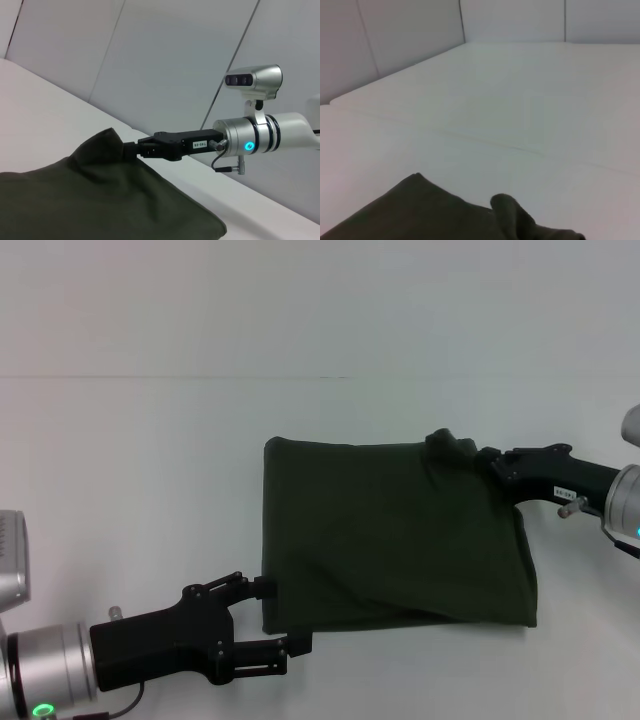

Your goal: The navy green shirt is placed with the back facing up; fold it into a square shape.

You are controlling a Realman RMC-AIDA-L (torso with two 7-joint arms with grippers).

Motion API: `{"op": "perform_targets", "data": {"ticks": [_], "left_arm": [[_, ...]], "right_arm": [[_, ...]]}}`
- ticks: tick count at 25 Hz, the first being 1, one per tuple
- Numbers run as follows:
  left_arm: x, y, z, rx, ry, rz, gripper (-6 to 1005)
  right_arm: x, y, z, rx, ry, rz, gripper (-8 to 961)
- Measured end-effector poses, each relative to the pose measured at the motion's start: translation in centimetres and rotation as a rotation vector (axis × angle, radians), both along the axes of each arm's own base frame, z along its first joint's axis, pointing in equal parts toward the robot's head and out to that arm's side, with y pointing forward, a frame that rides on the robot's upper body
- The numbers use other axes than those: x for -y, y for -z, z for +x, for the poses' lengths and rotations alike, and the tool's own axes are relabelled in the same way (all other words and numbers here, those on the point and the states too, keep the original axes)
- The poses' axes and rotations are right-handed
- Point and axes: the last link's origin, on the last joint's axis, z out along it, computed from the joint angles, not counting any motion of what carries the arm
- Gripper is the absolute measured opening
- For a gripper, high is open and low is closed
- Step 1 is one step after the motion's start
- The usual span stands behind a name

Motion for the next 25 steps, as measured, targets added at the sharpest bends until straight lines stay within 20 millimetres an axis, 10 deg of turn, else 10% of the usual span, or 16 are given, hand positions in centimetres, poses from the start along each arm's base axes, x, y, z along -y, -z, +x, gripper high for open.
{"op": "perform_targets", "data": {"ticks": [7,23,25], "left_arm": [[0.1,0.0,0.1,0.006,0.004,-0.003,949],[0.1,-0.9,0.2,0.055,-0.005,0.020,948],[0.1,-1.1,0.2,0.068,-0.011,0.023,948]], "right_arm": [[0.6,0.1,0.8,-0.086,0.061,0.023,11],[3.8,-3.3,3.5,-0.445,0.199,0.174,389],[4.4,-3.6,3.1,-0.469,0.148,0.170,577]]}}
